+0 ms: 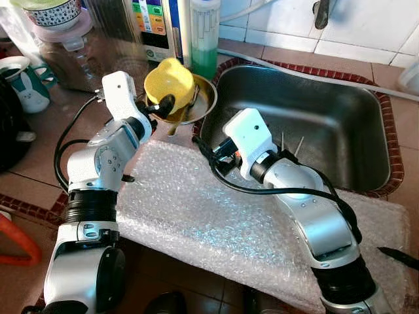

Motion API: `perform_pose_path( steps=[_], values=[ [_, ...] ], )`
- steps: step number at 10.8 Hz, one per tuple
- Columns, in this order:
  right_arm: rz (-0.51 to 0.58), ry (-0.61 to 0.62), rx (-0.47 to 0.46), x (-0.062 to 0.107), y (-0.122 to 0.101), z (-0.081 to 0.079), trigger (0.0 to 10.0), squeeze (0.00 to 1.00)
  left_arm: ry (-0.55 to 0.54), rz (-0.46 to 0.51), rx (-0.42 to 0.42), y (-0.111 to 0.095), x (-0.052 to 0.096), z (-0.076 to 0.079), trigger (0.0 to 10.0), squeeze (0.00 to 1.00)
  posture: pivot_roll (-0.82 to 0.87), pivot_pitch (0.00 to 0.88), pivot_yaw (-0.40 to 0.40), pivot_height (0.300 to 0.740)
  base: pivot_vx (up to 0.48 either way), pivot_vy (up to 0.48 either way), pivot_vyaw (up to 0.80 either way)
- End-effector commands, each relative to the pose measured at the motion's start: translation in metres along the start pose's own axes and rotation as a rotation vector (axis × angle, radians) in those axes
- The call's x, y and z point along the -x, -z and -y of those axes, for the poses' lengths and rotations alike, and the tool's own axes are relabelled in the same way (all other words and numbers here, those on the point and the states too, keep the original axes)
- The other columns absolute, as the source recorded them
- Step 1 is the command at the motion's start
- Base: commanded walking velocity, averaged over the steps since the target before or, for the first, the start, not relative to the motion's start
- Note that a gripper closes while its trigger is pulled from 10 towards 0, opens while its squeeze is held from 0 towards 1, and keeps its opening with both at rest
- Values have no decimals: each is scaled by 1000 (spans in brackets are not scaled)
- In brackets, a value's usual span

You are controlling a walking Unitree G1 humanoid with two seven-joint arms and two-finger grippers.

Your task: Kitchen organization

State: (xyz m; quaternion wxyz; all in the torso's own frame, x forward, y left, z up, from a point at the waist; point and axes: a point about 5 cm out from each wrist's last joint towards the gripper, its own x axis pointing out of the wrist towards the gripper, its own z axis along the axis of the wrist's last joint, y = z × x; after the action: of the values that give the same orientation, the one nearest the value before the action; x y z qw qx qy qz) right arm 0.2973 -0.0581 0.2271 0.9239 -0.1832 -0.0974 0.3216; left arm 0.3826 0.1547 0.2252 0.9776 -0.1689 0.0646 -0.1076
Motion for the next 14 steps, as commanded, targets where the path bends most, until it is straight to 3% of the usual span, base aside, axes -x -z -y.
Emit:
perform_pose_path(
  steps=[1,9,14],
  values=[
    [8,-9,5,-1,-4,-2,10000,204,-17,-33,-14,7,2,-6,0,0,-92,227,92,740,0,0,0],
    [0,-24,1,-3,-1,-4,10000,204,-29,-19,-10,4,6,-13,0,0,-84,230,84,740,0,0,0],
    [2,-28,2,-4,0,-5,10000,200,-82,-7,-23,2,14,-29,0,0,-78,229,78,740,0,0,0]
  ],
)
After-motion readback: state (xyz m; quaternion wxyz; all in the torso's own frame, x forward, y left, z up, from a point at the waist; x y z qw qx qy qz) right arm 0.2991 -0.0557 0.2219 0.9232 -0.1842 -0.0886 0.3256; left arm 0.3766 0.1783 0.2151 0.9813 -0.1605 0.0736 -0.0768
